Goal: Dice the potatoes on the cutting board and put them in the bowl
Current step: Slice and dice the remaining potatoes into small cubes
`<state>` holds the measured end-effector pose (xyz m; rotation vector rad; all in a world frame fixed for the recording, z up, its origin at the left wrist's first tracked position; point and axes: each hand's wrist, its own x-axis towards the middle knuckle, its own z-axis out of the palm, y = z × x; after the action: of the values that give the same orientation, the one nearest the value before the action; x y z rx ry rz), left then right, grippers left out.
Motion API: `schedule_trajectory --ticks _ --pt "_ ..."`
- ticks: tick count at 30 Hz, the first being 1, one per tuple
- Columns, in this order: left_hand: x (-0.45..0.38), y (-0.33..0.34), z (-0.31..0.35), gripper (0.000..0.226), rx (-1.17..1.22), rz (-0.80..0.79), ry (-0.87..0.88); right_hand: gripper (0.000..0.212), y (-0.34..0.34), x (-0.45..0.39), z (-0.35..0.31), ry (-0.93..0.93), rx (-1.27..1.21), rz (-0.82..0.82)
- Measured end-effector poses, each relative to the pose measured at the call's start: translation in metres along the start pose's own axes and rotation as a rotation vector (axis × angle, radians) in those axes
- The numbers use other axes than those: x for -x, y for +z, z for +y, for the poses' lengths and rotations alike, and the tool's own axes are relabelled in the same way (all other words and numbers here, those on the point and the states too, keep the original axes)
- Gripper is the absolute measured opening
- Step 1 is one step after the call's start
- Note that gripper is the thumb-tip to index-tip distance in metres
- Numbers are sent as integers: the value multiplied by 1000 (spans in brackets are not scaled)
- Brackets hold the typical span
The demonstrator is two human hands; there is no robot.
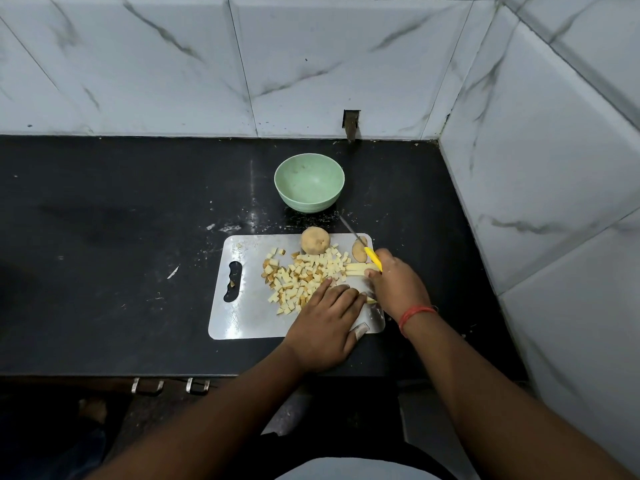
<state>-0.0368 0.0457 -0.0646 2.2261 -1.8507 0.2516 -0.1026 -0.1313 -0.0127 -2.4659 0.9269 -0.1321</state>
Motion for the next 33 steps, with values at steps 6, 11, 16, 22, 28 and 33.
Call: schedule_trajectory --ticks 6,11,16,22,28,33 --pt "3 -2 0 49 4 35 -97 11 2 27 1 21 -147 -45" --pt "2 -3 0 47 23 52 -147 13 5 34 5 -32 -77 -155" --pt "2 -4 0 48 13 53 -169 8 0 28 0 -50 -1 -122" --pt "2 -3 0 49 15 37 -125 8 -1 24 -4 -24 -23 -118" --pt "1 1 -1 53 20 34 28 6 -5 43 -4 119 -389 -1" --pt "-1 2 -1 57 -1 13 56 16 -13 63 -2 139 -413 42"
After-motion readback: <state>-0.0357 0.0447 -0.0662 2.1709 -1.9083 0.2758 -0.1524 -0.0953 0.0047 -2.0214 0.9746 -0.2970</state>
